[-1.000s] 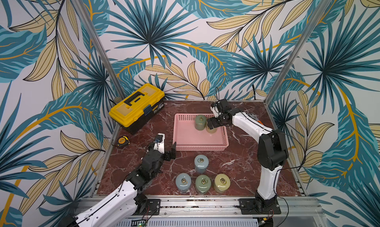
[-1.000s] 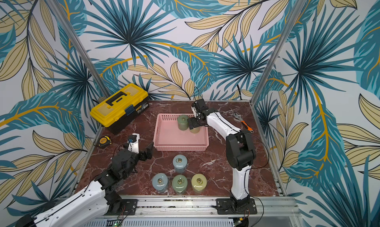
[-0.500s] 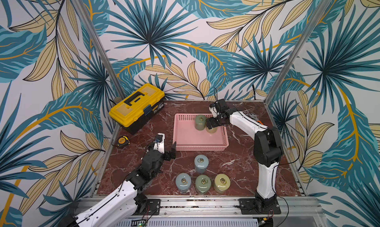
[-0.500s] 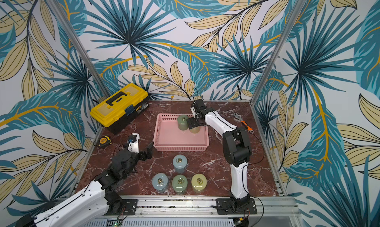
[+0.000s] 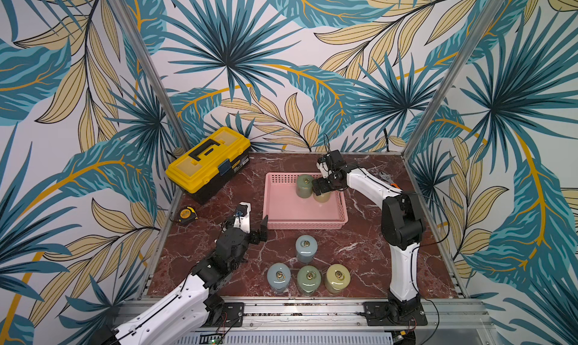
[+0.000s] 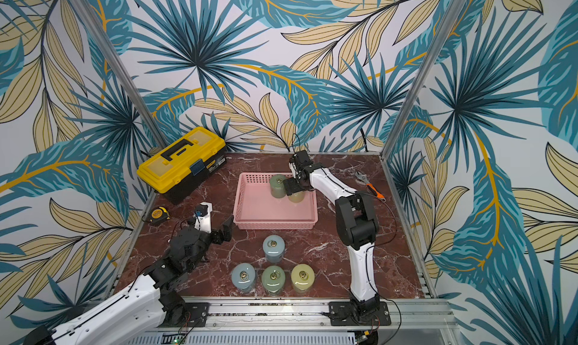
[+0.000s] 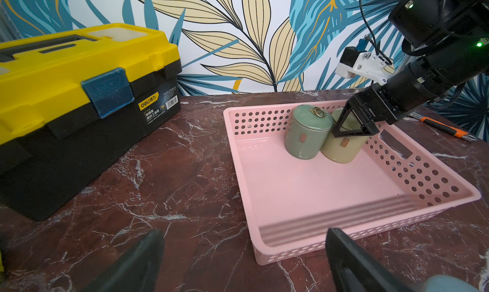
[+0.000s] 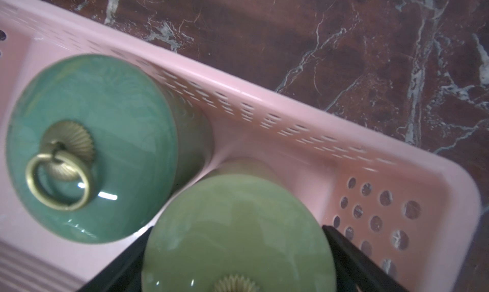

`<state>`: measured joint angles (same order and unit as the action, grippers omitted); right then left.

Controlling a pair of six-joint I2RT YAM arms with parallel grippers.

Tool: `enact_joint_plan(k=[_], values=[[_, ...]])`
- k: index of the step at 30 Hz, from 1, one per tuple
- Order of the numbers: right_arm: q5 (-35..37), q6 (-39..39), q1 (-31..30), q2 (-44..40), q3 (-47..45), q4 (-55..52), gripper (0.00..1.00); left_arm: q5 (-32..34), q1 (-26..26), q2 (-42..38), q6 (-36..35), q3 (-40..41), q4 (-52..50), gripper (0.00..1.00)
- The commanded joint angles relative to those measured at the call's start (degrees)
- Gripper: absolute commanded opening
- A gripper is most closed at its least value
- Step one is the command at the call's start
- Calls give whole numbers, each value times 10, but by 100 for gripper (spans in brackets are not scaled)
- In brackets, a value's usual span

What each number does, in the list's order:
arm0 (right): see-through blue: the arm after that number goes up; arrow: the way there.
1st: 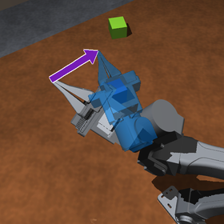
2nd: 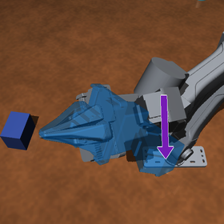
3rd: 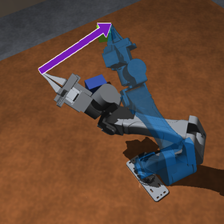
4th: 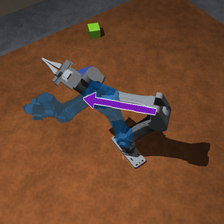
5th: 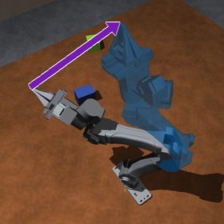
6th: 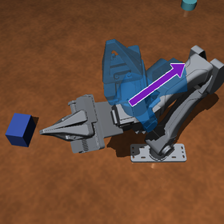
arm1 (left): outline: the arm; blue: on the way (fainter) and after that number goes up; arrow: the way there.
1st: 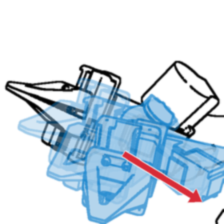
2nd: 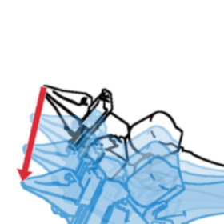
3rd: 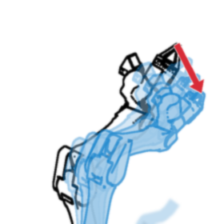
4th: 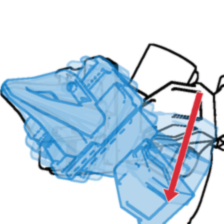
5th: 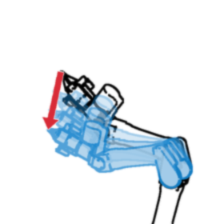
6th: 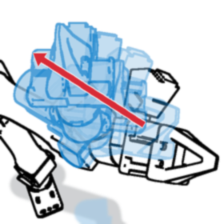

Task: Take the tea canister out of the basket
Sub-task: Pick up the tea canister from the basket.

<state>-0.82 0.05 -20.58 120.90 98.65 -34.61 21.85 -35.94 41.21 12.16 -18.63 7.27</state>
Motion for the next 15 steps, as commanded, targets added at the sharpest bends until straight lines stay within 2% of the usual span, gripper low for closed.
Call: enact_joint_plan(k=[1, 6, 11, 15], values=[[-12, 3, 3, 9, 8, -5, 94, 3, 3, 0, -7, 22, 19, 100], [-16, 4, 5, 10, 8, -10, 86, 3, 3, 0, -7, 22, 19, 100], [-15, 3, 5, 7, 8, -20, 66, 3, 3, 0, -7, 23, 20, 100], [-8, 0, 5, -4, 7, -25, 59, 3, 2, 1, -7, 23, 20, 100]])
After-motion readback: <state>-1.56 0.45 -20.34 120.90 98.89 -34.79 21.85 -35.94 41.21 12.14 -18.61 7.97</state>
